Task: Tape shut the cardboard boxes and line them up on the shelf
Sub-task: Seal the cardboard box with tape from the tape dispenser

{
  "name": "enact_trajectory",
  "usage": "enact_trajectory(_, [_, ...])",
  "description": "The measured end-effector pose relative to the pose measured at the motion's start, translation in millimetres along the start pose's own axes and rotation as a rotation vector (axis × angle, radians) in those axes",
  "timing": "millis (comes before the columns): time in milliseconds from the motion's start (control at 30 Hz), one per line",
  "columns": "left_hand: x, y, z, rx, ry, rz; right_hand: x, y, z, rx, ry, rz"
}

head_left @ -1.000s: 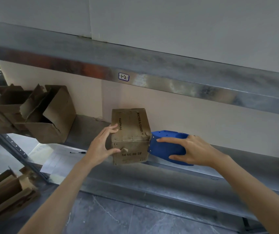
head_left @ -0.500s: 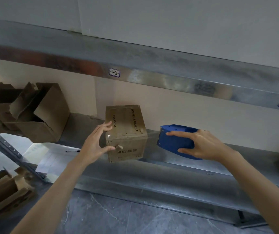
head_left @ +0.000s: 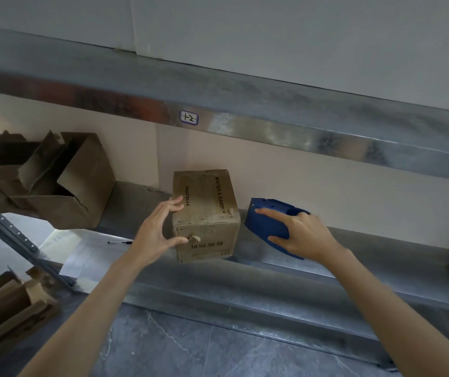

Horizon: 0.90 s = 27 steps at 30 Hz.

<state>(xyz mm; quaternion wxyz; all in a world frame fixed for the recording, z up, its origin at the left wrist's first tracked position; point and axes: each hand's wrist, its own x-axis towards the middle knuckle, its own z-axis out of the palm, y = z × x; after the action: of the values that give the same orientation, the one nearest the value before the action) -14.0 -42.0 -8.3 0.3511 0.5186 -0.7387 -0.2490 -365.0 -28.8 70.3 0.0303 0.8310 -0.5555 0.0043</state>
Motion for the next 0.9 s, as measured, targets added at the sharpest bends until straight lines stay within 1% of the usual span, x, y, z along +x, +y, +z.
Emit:
enact_trajectory(167, [1.0,-1.2,0.8,-0.007,0.02,0.016,10.8,-31.7,17.3,-0.045,0.082,0.037])
enact_trajectory(333, [-0.2,-1.2,3.8,-0.02,0.044,0.027,25.4,-36.6,35.0,-0.029,0.107,0.064])
enact_trajectory(433, [0.1,-0.6,1.2,0.0,0.038,0.031,41.4,-33.3,48.9,0.028,0.071,0.116])
enact_trajectory(533, [0.7,0.9,-0.1,0.011,0.033,0.025,47.6,-21.1,64.8,0.243,-0.002,0.237])
enact_trajectory(600, [0.3,1.8,-0.2,0.009,0.035,0.021,48.9,-10.1,76.9,0.334,-0.088,0.305])
enact_trajectory(700, [0.4,2.1,-0.3,-0.006,0.035,0.015,51.1,-0.8,93.5,0.366,-0.199,0.349])
enact_trajectory(800, [0.5,3.5,-0.3,-0.011,0.034,0.01,53.3,4.2,106.7,0.382,-0.206,0.392])
enact_trajectory(900, [0.0,4.0,-0.5,-0.025,0.034,0.004,54.1,4.3,117.1,0.388,-0.223,0.399])
